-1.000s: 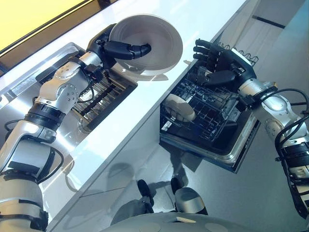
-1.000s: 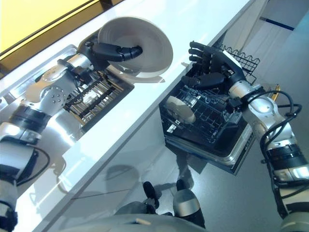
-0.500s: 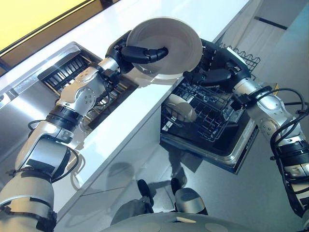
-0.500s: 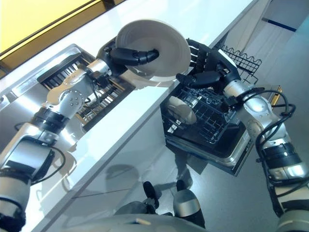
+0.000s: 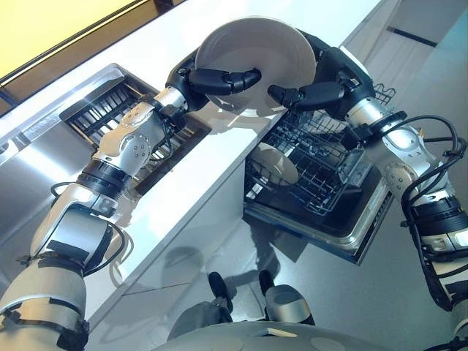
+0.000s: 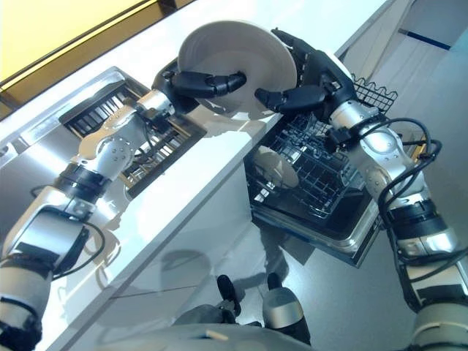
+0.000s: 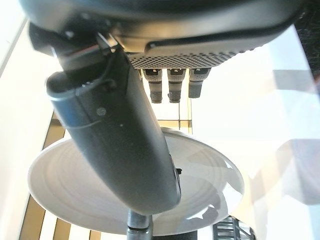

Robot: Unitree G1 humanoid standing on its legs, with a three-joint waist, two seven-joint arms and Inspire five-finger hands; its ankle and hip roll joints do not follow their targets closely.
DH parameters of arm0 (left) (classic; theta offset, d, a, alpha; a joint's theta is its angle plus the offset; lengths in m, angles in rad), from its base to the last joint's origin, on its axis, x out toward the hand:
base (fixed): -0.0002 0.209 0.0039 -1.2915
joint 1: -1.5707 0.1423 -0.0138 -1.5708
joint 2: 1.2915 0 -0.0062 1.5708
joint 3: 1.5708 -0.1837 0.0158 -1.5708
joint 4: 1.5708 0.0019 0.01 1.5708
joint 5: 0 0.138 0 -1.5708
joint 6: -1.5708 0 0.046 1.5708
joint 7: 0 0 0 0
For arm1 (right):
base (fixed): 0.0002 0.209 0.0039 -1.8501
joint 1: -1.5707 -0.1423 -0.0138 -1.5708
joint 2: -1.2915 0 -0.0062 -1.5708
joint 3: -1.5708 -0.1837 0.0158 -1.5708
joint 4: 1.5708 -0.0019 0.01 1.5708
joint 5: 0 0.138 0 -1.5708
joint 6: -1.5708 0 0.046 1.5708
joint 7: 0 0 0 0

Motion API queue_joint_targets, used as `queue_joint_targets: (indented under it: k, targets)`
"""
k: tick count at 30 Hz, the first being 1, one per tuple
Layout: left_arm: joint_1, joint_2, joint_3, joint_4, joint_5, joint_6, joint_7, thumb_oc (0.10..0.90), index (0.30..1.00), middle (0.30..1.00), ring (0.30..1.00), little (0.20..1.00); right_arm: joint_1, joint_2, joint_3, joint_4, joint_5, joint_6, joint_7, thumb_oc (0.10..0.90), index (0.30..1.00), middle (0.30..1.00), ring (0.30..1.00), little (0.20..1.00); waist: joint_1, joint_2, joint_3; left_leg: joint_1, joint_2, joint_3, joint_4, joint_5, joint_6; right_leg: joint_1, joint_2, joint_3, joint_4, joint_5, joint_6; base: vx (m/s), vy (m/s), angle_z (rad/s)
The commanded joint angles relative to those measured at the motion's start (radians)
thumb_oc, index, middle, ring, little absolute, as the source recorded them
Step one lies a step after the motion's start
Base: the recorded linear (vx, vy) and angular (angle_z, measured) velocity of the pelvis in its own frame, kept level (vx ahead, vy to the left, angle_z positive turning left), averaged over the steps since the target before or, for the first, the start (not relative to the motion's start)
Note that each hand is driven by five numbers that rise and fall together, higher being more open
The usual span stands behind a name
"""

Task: Pick up plates and place into dishwasher.

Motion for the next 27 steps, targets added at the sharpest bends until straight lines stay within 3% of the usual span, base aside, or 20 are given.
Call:
queue_joint_targets:
  k: [1, 11, 12, 14, 15, 22, 27]
  targets:
    - [-0.084, -0.053, 0.014, 0.045, -0.042, -0.110, -0.040, 0.100, 0.300, 0.300, 0.300, 0.200, -0.116, 0.008, -0.003, -0.023, 0.046, -0.109, -0.017, 0.100, 0.300, 0.300, 0.300, 0.200, 0.038, -0.004, -0.192, 0.111, 0.006, 0.003, 0.024, -0.164, -0.046, -0.056, 0.065, -0.012, 0.068, -0.026, 0.020, 0.00, 0.000, 0.00]
    - [-0.064, -0.055, 0.018, 0.046, -0.030, -0.112, -0.038, 0.100, 0.300, 0.300, 0.300, 0.200, -0.100, 0.010, -0.011, -0.012, 0.041, -0.118, -0.012, 0.100, 0.300, 0.300, 0.300, 0.200, 0.038, -0.002, -0.191, 0.112, 0.007, 0.002, 0.025, -0.163, -0.047, -0.055, 0.064, -0.012, 0.070, -0.026, 0.018, 0.00, 0.000, 0.00]
    - [-0.061, -0.054, 0.021, 0.048, -0.030, -0.110, -0.039, 0.254, 0.432, 0.432, 0.432, 0.354, -0.095, 0.010, -0.013, -0.015, 0.038, -0.117, -0.012, 0.100, 0.300, 0.300, 0.300, 0.200, 0.037, -0.001, -0.191, 0.112, 0.007, 0.002, 0.025, -0.162, -0.046, -0.055, 0.064, -0.012, 0.070, -0.026, 0.017, 0.00, 0.000, 0.00]
    - [-0.060, -0.053, 0.022, 0.047, -0.028, -0.105, -0.037, 0.413, 0.568, 0.568, 0.568, 0.513, -0.093, 0.011, -0.015, -0.017, 0.036, -0.115, -0.014, 0.100, 0.300, 0.300, 0.300, 0.200, 0.037, -0.001, -0.191, 0.112, 0.007, 0.002, 0.025, -0.162, -0.046, -0.054, 0.064, -0.012, 0.069, -0.026, 0.017, 0.00, 0.000, 0.00]
    - [-0.061, -0.050, 0.022, 0.051, -0.023, -0.104, -0.038, 0.800, 0.900, 0.900, 0.900, 0.900, -0.090, 0.012, -0.017, -0.015, 0.032, -0.116, -0.018, 0.100, 0.300, 0.300, 0.300, 0.200, 0.038, 0.000, -0.190, 0.112, 0.006, 0.001, 0.026, -0.163, -0.046, -0.054, 0.064, -0.013, 0.069, -0.026, 0.017, 0.00, 0.000, 0.00]
    - [-0.051, -0.032, 0.036, 0.041, -0.030, -0.102, -0.042, 0.800, 0.900, 0.900, 0.900, 0.900, -0.073, 0.004, -0.040, -0.006, 0.028, -0.115, -0.023, 0.100, 0.300, 0.300, 0.300, 0.200, 0.040, 0.002, -0.190, 0.112, 0.006, -0.001, 0.026, -0.163, -0.046, -0.052, 0.062, -0.014, 0.068, -0.026, 0.017, 0.00, 0.000, 0.00]
    - [-0.029, -0.011, 0.072, 0.001, -0.064, -0.152, -0.006, 0.800, 0.900, 0.900, 0.900, 0.900, -0.036, -0.004, -0.072, -0.003, 0.020, -0.124, -0.030, 0.100, 0.300, 0.300, 0.300, 0.200, 0.046, 0.003, -0.190, 0.112, 0.006, -0.006, 0.021, -0.161, -0.048, -0.052, 0.062, -0.016, 0.065, -0.026, 0.017, 0.00, 0.000, 0.00]
